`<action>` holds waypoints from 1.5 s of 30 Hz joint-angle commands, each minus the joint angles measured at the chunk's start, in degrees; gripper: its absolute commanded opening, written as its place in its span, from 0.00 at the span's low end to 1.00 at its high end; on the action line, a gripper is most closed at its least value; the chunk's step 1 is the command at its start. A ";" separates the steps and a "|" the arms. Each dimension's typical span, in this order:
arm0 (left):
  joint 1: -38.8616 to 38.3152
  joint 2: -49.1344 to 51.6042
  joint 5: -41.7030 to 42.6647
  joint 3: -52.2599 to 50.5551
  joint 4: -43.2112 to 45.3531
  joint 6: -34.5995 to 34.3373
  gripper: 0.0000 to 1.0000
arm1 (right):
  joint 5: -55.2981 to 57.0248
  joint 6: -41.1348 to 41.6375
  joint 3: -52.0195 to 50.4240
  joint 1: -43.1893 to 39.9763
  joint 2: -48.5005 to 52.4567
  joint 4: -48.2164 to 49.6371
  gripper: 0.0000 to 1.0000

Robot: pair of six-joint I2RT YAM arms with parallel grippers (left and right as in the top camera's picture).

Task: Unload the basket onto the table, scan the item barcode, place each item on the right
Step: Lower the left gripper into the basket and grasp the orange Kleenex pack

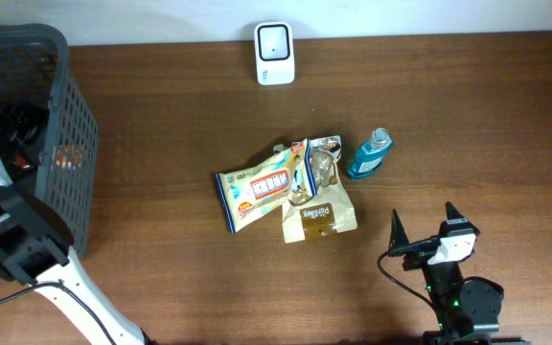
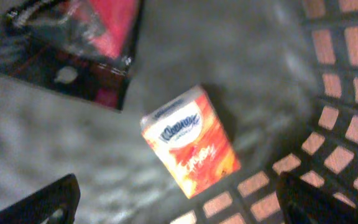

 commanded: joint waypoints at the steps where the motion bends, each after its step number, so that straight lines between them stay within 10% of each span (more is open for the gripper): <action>1: -1.90 -0.02 0.85 -3.85 3.34 -0.57 0.99 | 0.33 -0.04 -0.52 0.04 -0.37 -0.11 0.98; 28: -4.24 -0.02 -6.05 -18.01 16.61 -14.27 0.99 | 0.33 -0.04 -0.52 0.04 -0.37 -0.11 0.98; 35: -4.22 -0.02 -6.03 -18.01 17.22 -14.27 0.41 | 0.33 -0.04 -0.52 0.04 -0.37 -0.11 0.98; 45: -4.11 -0.04 -6.01 -17.99 17.20 -14.25 0.19 | 0.33 -0.02 -0.52 0.04 -0.37 -0.11 0.98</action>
